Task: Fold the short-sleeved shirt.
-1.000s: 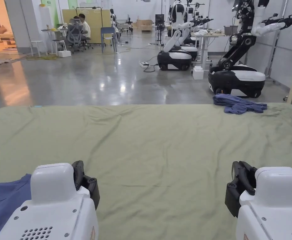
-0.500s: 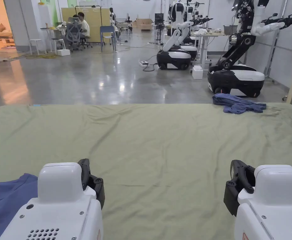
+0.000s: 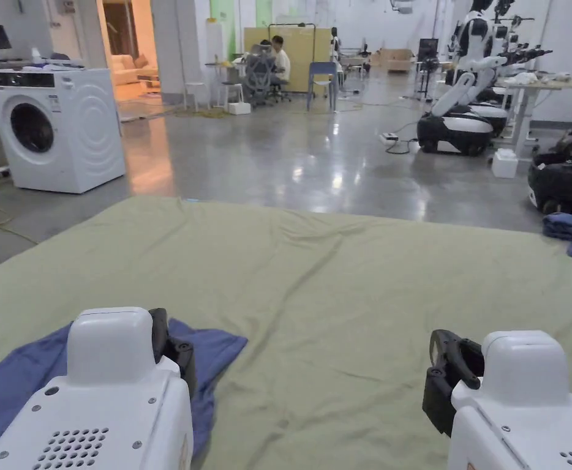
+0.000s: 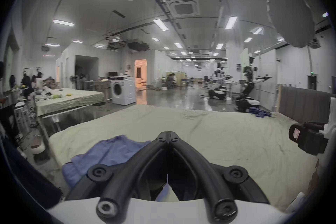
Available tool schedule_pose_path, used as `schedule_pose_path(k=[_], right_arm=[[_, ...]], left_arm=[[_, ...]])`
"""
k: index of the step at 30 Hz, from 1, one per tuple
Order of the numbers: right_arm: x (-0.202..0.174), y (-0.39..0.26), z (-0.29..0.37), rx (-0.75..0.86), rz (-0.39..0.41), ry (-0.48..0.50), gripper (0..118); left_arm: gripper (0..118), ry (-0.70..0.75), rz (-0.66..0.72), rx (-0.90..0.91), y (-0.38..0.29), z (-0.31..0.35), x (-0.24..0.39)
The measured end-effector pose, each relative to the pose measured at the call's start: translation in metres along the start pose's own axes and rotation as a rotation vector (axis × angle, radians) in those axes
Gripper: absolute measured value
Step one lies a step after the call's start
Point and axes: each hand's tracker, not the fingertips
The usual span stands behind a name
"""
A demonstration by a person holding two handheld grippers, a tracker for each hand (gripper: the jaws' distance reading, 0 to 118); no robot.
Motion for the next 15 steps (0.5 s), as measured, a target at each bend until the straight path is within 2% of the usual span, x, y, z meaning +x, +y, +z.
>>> schedule_pose_path(k=[5, 11, 14, 15], right_arm=[[-0.033, -0.005, -0.022, -0.038, -0.010, 0.118, 2], [-0.037, -0.017, -0.035, -0.088, -0.003, 0.142, 2], [-0.032, -0.021, -0.042, -0.112, -0.005, 0.133, 2], [-0.030, -0.023, -0.045, -0.120, -0.012, 0.126, 2]], left_arm=[[0, 0.125, 0.038, -0.040, -0.001, -0.001, -0.045], [0, 0.150, 0.082, -0.136, -0.013, -0.027, -0.064], [0, 0.105, 0.058, -0.298, -0.023, -0.066, -0.068], [10, 0.105, 0.048, -0.355, -0.028, -0.079, -0.066]])
